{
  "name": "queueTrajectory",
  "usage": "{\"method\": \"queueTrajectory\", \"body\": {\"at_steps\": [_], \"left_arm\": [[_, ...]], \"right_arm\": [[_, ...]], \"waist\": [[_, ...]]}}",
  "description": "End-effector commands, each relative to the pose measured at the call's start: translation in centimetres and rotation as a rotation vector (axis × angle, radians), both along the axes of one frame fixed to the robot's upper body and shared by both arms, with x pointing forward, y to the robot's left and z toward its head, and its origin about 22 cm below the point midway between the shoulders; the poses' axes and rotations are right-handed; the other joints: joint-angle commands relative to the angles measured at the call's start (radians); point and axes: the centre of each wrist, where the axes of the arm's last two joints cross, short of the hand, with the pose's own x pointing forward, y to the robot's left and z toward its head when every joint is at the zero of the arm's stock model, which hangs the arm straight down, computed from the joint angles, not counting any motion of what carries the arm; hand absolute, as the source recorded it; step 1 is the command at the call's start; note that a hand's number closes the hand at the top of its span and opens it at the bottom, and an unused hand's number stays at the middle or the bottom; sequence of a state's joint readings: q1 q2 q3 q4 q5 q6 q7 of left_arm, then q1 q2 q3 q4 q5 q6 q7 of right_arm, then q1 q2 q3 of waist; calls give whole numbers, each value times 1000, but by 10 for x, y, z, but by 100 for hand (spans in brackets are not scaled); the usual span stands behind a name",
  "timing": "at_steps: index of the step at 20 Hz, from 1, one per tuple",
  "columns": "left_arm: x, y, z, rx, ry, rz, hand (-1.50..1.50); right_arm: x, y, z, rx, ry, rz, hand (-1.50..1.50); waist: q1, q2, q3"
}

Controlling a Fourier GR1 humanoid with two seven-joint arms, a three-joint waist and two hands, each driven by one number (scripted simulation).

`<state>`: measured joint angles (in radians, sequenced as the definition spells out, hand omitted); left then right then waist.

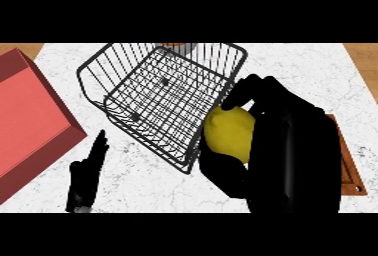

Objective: Pick the lemon from the cutting board and place it in the tiered basket

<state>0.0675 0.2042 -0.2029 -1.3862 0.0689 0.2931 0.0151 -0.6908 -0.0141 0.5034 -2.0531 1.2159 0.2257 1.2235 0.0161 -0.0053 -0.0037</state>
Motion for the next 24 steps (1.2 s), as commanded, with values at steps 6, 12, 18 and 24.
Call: {"method": "queueTrajectory", "body": {"at_steps": [6, 12, 18, 24], "left_arm": [[6, -7, -1, -8, -1, -16, 0], [8, -4, -1, 0, 15, -27, 0], [14, -13, -1, -3, -10, -28, 0], [14, -2, 8, -7, -19, -31, 0]], "right_arm": [[59, 32, 28, 33, 210, -113, 150], [89, 59, 3, 8, 247, -116, 150], [122, 59, -24, 8, 289, -168, 150], [143, 42, -40, 186, 306, -139, 150]], "waist": [[14, 7, 1], [21, 9, 2], [20, 12, 2], [32, 14, 4]]}}
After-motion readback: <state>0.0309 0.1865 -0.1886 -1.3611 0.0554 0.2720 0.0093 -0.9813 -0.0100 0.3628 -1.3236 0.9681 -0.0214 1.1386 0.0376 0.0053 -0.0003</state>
